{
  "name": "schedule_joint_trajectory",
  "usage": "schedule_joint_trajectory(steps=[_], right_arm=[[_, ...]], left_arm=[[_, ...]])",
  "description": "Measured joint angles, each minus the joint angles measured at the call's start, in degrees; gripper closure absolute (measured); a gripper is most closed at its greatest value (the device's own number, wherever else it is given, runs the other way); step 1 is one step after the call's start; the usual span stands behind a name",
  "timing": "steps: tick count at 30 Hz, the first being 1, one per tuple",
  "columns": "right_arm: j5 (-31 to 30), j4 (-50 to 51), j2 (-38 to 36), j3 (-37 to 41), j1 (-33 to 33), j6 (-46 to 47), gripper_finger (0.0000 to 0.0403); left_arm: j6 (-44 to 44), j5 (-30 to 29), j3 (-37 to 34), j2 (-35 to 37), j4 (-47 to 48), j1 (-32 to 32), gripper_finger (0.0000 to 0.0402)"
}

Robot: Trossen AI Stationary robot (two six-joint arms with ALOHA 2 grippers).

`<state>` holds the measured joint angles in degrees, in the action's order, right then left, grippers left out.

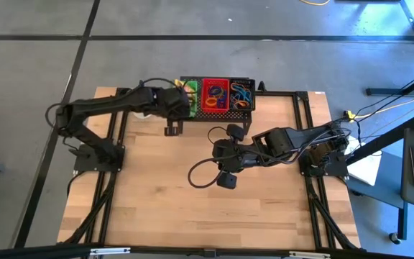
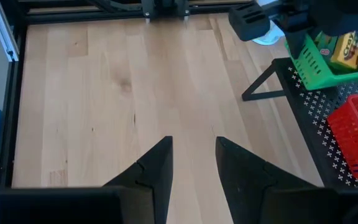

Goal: Pick & Place Office Desk Supplies
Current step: Put the green bin on the shelf

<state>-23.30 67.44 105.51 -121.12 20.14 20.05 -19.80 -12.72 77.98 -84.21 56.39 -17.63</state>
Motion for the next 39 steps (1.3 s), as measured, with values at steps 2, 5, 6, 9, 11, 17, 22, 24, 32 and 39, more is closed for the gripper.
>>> schedule_joint_trajectory(steps=[2, 5, 6, 9, 11, 17, 22, 24, 32, 39], right_arm=[[0.18, 0.11, 0.00, 0.00, 0.00, 0.00, 0.0280], [0.25, 0.12, 0.00, 0.00, 0.00, -0.04, 0.0280], [0.25, 0.11, 0.00, 0.00, 0.00, -0.32, 0.0280], [0.27, 0.15, 0.00, 0.00, 0.00, -1.99, 0.0280], [0.27, 0.15, 0.00, 0.00, 0.00, -2.51, 0.0280], [0.27, 0.15, 0.00, 0.00, 0.00, -2.51, 0.0280], [0.27, 0.15, 0.00, 0.00, 0.00, -2.51, 0.0280], [0.27, 0.15, 0.00, 0.00, 0.00, -2.53, 0.0280], [0.27, 0.15, 0.00, 0.00, 0.00, -2.54, 0.0280], [0.25, 0.15, 0.00, 0.00, 0.00, -2.56, 0.0280]], left_arm=[[-1.41, 0.34, -0.01, -0.80, 0.01, -0.81, 0.0399], [-3.15, 2.35, -0.01, -2.21, -0.10, -1.66, 0.0399], [-3.80, 2.50, -0.01, -2.75, -0.35, -1.72, 0.0399], [-5.54, 2.03, -0.01, -3.74, -1.34, -1.68, 0.0398], [-6.68, 1.90, 0.02, -4.01, -1.61, -1.66, 0.0398], [-7.20, 1.73, -0.01, -3.80, -2.23, -1.68, 0.0398], [-7.28, -0.63, -0.01, -3.69, -2.47, -1.66, 0.0394], [-7.53, -1.51, -0.01, -3.78, -2.63, -1.68, 0.0388], [-7.08, -3.68, -0.01, -3.80, -2.79, -1.72, 0.0348], [-5.94, -3.65, -0.02, -3.75, -6.60, -1.72, 0.0321]])
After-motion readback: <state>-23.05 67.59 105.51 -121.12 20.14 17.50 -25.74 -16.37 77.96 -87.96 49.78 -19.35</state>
